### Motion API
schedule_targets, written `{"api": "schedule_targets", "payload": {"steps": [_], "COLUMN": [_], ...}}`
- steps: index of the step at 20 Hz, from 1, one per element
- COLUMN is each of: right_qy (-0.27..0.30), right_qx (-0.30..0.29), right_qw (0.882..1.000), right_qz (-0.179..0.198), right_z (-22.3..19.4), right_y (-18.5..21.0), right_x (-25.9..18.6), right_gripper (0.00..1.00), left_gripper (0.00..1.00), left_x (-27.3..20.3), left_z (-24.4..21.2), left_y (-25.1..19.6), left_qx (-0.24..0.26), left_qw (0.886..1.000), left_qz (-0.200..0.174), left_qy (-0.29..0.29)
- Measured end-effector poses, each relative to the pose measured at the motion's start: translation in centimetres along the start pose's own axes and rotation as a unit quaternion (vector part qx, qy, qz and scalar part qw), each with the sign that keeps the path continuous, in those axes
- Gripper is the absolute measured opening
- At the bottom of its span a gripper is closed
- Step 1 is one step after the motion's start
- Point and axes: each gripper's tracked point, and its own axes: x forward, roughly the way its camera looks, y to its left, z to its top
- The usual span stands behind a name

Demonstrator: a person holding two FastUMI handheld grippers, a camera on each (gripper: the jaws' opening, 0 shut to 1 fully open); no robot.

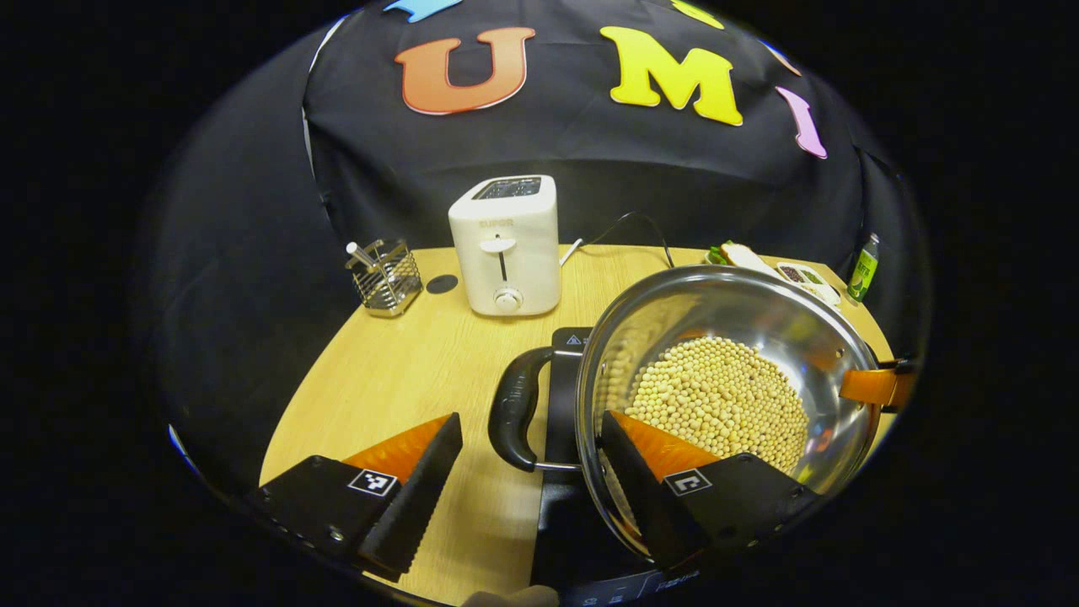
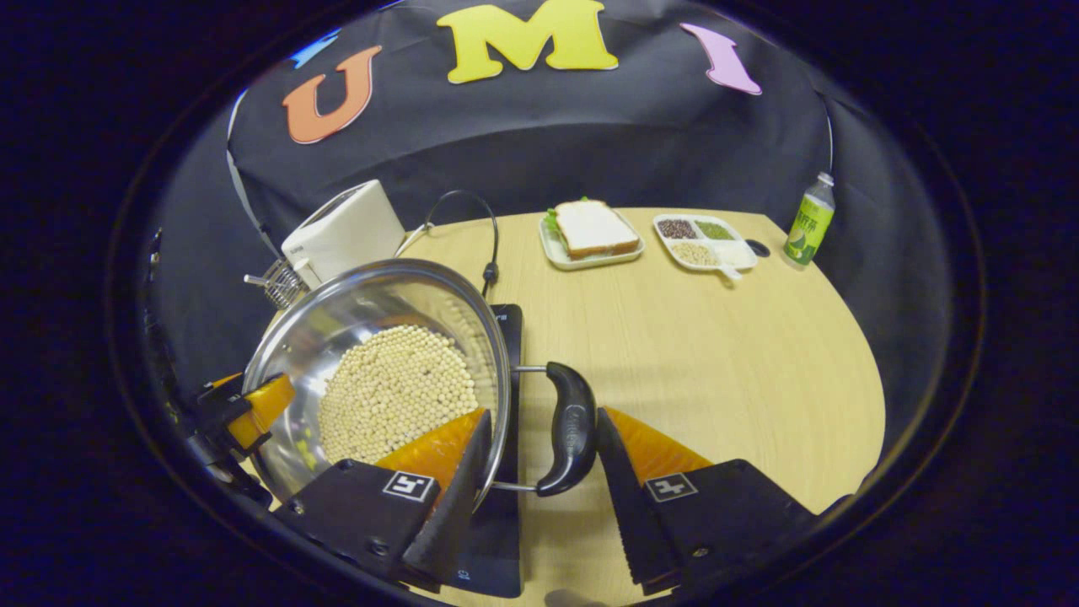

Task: First push the handle of the pot to place it horizontally, then grasp the pot with both hands and set it on the induction cooktop.

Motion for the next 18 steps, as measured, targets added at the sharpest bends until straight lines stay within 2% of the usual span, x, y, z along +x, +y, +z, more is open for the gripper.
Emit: {"api": "schedule_targets", "payload": {"steps": [7, 10, 14, 18], "right_qy": [-0.035, -0.052, -0.085, -0.142], "right_qx": [-0.042, -0.055, -0.070, -0.084], "right_qw": [0.998, 0.997, 0.994, 0.986], "right_qz": [0.005, 0.008, 0.014, 0.029], "right_z": [1.4, 2.3, 4.0, 6.6], "right_y": [0.2, -0.1, -1.5, -3.7], "right_x": [-2.4, -4.1, -8.0, -14.0], "right_gripper": [0.76, 0.77, 0.77, 0.77], "left_gripper": [0.97, 0.97, 0.97, 0.96], "left_x": [-2.7, -4.7, -9.8, -16.4], "left_z": [1.4, 2.8, 6.4, 10.8], "left_y": [1.1, 1.9, 1.3, -2.1], "left_qx": [0.016, 0.026, 0.027, 0.019], "left_qw": [0.999, 0.996, 0.991, 0.984], "left_qz": [0.026, 0.054, 0.074, 0.067], "left_qy": [-0.036, -0.059, -0.110, -0.164]}}
